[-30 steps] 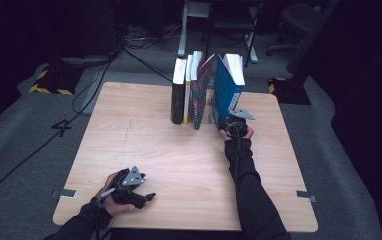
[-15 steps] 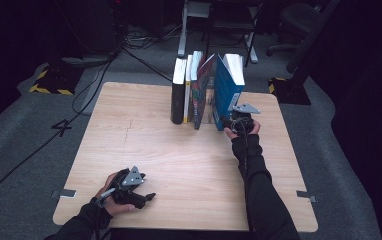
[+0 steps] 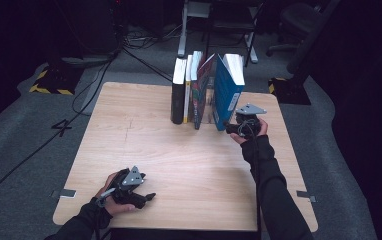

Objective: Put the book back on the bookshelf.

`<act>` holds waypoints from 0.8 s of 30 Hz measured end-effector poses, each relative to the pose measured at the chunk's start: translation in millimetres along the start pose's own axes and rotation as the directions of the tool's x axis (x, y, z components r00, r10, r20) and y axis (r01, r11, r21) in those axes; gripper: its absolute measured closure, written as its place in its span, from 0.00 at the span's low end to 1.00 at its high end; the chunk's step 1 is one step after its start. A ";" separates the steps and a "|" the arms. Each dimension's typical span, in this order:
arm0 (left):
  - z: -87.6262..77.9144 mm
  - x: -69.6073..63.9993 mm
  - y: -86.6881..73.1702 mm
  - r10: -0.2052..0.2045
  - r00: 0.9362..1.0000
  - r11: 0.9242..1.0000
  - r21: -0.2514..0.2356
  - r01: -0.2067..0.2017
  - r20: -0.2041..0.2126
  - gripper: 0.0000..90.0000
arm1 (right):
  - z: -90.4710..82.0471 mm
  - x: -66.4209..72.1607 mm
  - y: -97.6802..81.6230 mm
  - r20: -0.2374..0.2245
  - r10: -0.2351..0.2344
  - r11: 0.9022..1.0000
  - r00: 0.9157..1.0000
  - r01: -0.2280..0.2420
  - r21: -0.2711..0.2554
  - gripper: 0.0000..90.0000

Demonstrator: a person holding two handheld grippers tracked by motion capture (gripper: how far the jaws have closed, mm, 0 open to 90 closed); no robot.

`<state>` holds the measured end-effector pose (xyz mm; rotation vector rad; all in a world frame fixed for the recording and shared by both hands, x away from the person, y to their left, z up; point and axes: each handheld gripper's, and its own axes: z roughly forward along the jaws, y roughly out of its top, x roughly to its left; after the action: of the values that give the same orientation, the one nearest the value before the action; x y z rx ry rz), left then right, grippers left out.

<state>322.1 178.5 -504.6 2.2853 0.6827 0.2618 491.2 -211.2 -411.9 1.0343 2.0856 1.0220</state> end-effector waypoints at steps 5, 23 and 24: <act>0.0 0.0 0.0 0.000 1.000 1.000 0.000 0.000 0.000 0.23 | -10.7 4.8 -0.1 -0.003 -0.044 0.999 0.999 0.044 -0.001 0.35; 0.1 0.0 0.0 -0.001 1.000 1.000 -0.001 0.001 0.000 0.23 | -44.6 19.3 -14.6 -0.084 -0.144 0.987 0.986 0.148 0.056 0.33; 0.0 0.0 0.0 0.000 1.000 1.000 0.000 0.000 0.000 0.23 | -47.1 20.4 -16.2 -0.087 -0.150 0.986 0.985 0.155 0.057 0.33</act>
<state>322.1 178.5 -504.6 2.2855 0.6825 0.2616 438.5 -218.2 -403.7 0.8600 2.2392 0.9416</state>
